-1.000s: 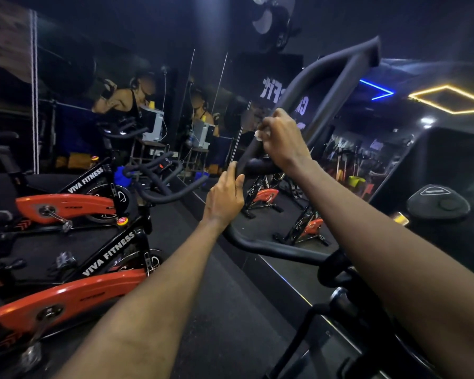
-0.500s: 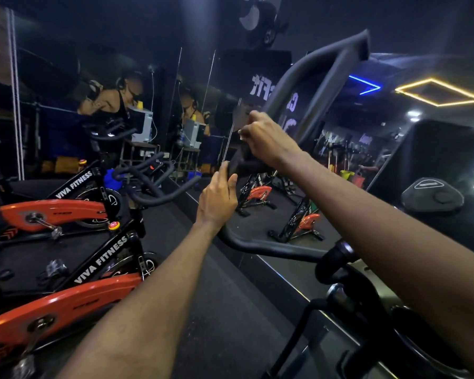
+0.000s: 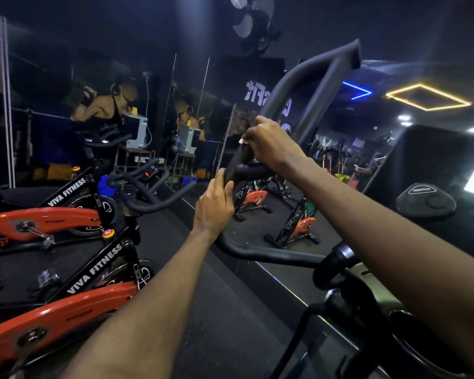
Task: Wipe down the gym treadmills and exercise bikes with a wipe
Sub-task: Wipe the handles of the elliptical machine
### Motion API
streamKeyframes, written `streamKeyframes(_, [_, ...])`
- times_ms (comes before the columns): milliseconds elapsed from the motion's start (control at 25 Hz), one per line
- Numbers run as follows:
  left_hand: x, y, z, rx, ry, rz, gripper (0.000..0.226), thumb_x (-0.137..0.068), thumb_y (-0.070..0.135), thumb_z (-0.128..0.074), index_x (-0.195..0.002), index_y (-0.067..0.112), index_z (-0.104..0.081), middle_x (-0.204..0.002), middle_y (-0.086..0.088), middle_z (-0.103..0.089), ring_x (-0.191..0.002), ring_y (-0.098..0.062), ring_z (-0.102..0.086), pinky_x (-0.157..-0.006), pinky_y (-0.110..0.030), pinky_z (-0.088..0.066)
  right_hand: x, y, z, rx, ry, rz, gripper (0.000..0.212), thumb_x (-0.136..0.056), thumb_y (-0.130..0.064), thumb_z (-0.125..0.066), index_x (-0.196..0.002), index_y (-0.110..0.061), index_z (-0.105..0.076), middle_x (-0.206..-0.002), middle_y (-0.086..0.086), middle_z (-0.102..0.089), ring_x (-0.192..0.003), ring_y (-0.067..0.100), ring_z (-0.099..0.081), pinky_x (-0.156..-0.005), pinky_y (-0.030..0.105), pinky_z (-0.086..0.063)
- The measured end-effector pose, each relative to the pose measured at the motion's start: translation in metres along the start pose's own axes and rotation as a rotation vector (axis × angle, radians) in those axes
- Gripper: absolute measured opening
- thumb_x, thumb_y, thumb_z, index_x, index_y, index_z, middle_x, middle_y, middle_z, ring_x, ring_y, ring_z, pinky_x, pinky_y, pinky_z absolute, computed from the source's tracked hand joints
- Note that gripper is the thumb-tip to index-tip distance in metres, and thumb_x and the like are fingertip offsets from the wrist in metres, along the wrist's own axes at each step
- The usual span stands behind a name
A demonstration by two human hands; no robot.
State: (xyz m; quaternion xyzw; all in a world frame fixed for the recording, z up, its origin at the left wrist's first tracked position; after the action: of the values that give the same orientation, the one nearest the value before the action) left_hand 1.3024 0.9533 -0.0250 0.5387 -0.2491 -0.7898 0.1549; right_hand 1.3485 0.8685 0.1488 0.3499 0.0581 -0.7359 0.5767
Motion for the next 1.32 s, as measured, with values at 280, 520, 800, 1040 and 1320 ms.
streamKeyframes(280, [-0.001, 0.003, 0.006, 0.021, -0.074, 0.043, 0.052, -0.106, 0.034, -0.030, -0.151, 0.009, -0.029, -0.141, -0.016, -0.050, -0.111, -0.041, -0.060, -0.089, -0.050, -0.049, 0.029, 0.002, 0.018, -0.006, -0.028, -0.006, 0.015, -0.090, -0.007, -0.062, -0.097, -0.002, -0.074, -0.101, 0.015, -0.063, -0.093, 0.031, -0.062, -0.085, 0.042, -0.053])
streamKeyframes(520, [-0.037, 0.034, 0.011, 0.148, -0.166, 0.199, 0.041, -0.105, 0.043, -0.024, -0.132, 0.019, -0.043, -0.117, -0.013, -0.062, -0.104, -0.035, -0.060, -0.079, -0.039, -0.041, 0.053, 0.010, 0.048, 0.136, 0.042, 0.019, 0.020, -0.091, -0.007, -0.056, -0.103, -0.002, -0.071, -0.100, 0.011, -0.057, -0.094, 0.024, -0.050, -0.085, 0.033, -0.050])
streamKeyframes(800, [-0.048, 0.034, 0.010, 0.091, -0.077, 0.211, 0.039, -0.105, 0.047, -0.025, -0.106, 0.019, -0.052, -0.080, 0.001, -0.054, -0.076, -0.024, -0.055, -0.061, -0.031, -0.033, 0.067, 0.009, 0.041, 0.109, 0.049, 0.037, 0.015, -0.093, -0.013, -0.061, -0.095, -0.008, -0.075, -0.095, 0.009, -0.060, -0.091, 0.024, -0.053, -0.080, 0.035, -0.048])
streamKeyframes(1040, [-0.046, 0.034, 0.012, 0.112, -0.064, 0.189, 0.035, -0.106, 0.043, -0.028, -0.107, 0.018, -0.052, -0.077, 0.001, -0.054, -0.082, -0.032, -0.064, -0.062, -0.030, -0.034, 0.071, 0.031, 0.055, 0.067, 0.223, -0.083, 0.018, -0.094, -0.010, -0.059, -0.104, -0.003, -0.073, -0.102, 0.013, -0.059, -0.097, 0.026, -0.056, -0.086, 0.024, -0.043])
streamKeyframes(1320, [-0.038, 0.039, 0.016, 0.125, -0.048, 0.110, 0.036, -0.107, 0.037, -0.027, -0.127, 0.017, -0.048, -0.100, -0.010, -0.066, -0.095, -0.032, -0.065, -0.069, -0.029, -0.036, 0.068, 0.047, 0.069, 0.133, 0.196, -0.042, 0.025, -0.089, 0.002, -0.061, -0.110, -0.006, -0.072, -0.096, 0.013, -0.057, -0.089, 0.031, -0.058, -0.079, 0.035, -0.050])
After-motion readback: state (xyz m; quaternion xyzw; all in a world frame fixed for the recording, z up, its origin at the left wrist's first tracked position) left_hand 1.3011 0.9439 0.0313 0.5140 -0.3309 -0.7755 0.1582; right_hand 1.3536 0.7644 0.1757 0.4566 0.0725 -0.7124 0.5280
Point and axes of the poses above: each hand's wrist, its own x-axis away from the middle knuckle, its own z-axis out of the back of the hand, y = z × x, the point moved 4 cm from there along -x, towards the middle knuckle
